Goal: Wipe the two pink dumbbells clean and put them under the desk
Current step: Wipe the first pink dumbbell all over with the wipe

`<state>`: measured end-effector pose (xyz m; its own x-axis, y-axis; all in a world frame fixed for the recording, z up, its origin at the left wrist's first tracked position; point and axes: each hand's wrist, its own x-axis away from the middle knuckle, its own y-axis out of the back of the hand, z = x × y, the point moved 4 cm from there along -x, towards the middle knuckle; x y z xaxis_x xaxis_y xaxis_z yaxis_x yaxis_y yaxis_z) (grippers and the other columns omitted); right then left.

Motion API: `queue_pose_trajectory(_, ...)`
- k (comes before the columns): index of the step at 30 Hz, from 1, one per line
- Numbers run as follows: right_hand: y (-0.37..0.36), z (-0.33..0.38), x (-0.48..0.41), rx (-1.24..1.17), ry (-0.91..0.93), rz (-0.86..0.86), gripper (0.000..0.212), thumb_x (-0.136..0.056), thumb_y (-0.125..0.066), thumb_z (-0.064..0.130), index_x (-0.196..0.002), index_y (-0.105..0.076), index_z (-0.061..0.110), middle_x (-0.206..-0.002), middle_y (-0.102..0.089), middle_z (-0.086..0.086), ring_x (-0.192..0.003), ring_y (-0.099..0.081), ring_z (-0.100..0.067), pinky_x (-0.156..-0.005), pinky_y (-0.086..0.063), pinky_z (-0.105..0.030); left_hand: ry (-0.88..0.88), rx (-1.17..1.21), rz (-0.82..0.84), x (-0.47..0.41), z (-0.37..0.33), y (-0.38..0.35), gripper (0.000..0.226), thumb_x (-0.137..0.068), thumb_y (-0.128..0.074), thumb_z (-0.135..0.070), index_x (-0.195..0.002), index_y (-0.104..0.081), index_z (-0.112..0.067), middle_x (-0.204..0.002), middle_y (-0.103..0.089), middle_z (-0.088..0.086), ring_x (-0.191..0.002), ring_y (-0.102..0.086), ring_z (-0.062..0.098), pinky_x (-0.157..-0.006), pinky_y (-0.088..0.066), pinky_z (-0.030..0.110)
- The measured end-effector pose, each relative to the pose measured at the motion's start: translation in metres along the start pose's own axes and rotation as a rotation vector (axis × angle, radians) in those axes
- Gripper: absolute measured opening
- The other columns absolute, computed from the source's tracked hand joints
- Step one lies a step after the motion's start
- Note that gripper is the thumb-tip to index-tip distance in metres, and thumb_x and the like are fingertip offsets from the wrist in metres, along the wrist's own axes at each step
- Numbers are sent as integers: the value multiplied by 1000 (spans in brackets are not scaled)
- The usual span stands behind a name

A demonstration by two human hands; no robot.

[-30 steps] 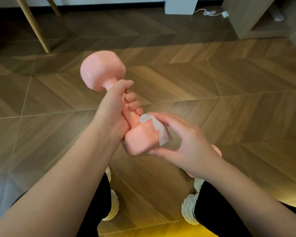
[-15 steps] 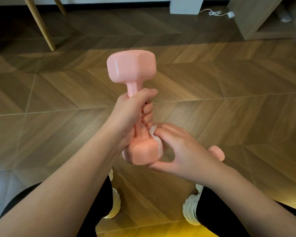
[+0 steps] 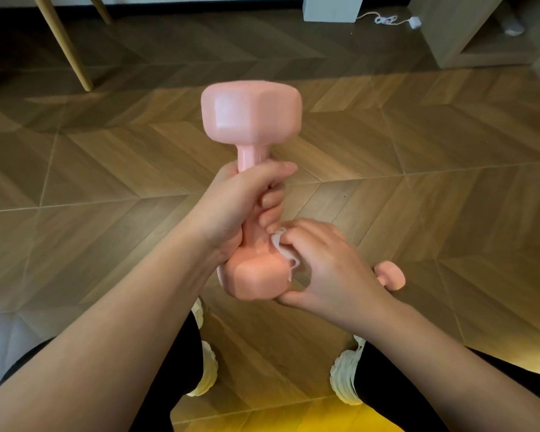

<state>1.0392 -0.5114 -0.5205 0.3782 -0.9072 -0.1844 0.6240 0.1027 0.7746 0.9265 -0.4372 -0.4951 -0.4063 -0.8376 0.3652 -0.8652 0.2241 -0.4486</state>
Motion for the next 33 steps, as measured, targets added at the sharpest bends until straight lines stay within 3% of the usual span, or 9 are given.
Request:
queue_pose_trajectory(3,8,4,2,-53,37,-148,48,-68,-79,31,-108,-61,12,-108,-63,-1,-102,-60,-19,-83,-48,-39,-13,54,45,-2,-7,3,35,-82,-56,-16,-54,-36,-20,-44,-27,-5,-36,-25,11,-38,-27,22)
queue_pose_trajectory(7,-1,3,-2,-122,39,-94,53,-73,-74,37,-118,-51,20,-118,-57,3,-110,-55,-14,-87,-45,-36,14,104,127,-2,-9,4,34,-82,-51,-16,-52,-35,-21,-41,-28,-6,-34,-25,10,-38,-26,21)
queue_pose_trajectory(11,9,4,0,12,104,-206,49,-69,-83,25,-111,-62,11,-110,-65,-3,-103,-58,-17,-85,-46,-35,6,82,178,-1,-11,1,30,-83,-51,-17,-54,-44,-19,-50,-37,-3,-43,-35,12,-46,-38,25)
queue_pose_trajectory(14,17,6,2,153,136,-319,40,-67,-84,14,-103,-71,6,-101,-70,-4,-95,-65,-19,-88,-48,-39,-9,-99,87,-3,-14,8,11,-79,-61,-21,-71,-57,-15,-69,-51,3,-62,-50,17,-67,-46,32)
queue_pose_trajectory(16,16,5,3,224,148,-324,35,-70,-80,12,-103,-72,6,-101,-71,-4,-94,-67,-20,-93,-48,-43,37,-116,22,-6,-11,13,21,-77,-66,-23,-89,-53,-12,-73,-52,2,-65,-52,16,-70,-47,33)
queue_pose_trajectory(22,5,7,-2,212,91,-136,45,-71,-77,36,-107,-69,10,-104,-68,-1,-101,-62,-18,-100,-43,-41,123,-37,-222,-7,1,19,24,-89,-66,-26,-73,-49,-20,-54,-43,-5,-46,-40,11,-47,-37,22)
queue_pose_trajectory(25,0,6,-4,150,57,-52,50,-69,-78,43,-108,-66,13,-104,-66,1,-104,-58,-16,-100,-40,-37,142,21,-226,-4,0,16,34,-90,-62,-26,-64,-41,-22,-45,-32,-7,-38,-29,11,-43,-29,21)
queue_pose_trajectory(30,8,12,0,125,89,-200,39,-68,-79,29,-98,-69,6,-96,-67,-3,-95,-63,-20,-97,-41,-33,141,24,-194,-4,-5,11,33,-91,-58,-21,-64,-39,-20,-44,-29,-7,-37,-26,11,-40,-29,21)
queue_pose_trajectory(33,1,7,-2,89,8,-43,47,-69,-77,39,-106,-66,13,-103,-65,2,-99,-59,-17,-89,-42,-32,155,17,-216,-6,-1,13,32,-89,-57,-19,-64,-38,-20,-44,-28,-6,-38,-25,12,-41,-29,22)
